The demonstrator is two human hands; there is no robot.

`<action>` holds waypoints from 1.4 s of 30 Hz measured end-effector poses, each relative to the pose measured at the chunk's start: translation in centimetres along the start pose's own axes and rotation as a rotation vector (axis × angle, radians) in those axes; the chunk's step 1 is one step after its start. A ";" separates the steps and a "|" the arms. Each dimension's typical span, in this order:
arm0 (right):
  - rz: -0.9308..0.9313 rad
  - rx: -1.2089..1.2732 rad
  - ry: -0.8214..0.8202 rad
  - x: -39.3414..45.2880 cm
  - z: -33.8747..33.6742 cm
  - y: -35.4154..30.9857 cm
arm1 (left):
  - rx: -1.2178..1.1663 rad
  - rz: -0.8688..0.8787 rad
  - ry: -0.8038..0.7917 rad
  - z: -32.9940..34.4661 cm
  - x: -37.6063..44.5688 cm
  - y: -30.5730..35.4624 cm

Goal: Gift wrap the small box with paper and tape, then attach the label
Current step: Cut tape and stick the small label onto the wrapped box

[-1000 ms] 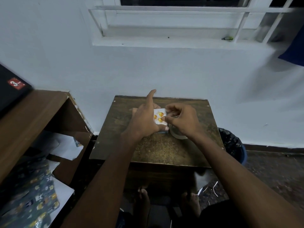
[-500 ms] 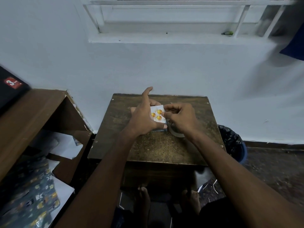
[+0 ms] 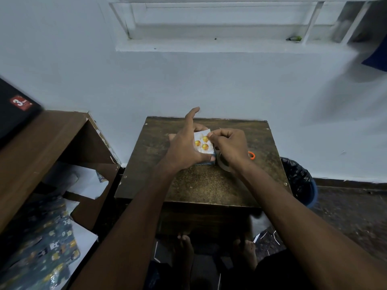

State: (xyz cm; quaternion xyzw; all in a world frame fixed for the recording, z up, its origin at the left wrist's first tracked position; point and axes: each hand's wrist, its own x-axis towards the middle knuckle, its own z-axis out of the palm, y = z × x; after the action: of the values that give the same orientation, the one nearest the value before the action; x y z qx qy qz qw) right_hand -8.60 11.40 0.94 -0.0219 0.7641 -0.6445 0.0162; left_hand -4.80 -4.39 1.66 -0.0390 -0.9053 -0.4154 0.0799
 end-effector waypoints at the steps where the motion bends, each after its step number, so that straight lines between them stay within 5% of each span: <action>1: -0.002 -0.024 0.004 0.1 0.0 0.0 | 0.001 0.001 -0.001 0.0 0.0 0.1; 10: -0.032 -0.098 0.076 0.8 -0.5 0.1 | 0.058 0.001 -0.019 0.1 0.0 0.1; 20: -0.464 -0.544 0.006 0.6 -0.8 0.7 | 0.076 -0.001 -0.041 0.3 0.2 -0.4; 26: -0.445 -0.622 -0.018 0.8 -0.9 0.7 | -0.056 -0.029 -0.092 -0.5 0.4 -0.8; 42: -0.456 -0.596 -0.031 0.8 -1.2 0.8 | 0.189 -0.033 -0.043 0.7 0.3 -0.4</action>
State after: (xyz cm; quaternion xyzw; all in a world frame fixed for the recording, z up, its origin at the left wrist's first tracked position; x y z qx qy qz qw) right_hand -9.50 12.71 0.34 -0.2050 0.8933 -0.3804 -0.1232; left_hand -5.25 -4.13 1.02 -0.0254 -0.9425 -0.3283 0.0572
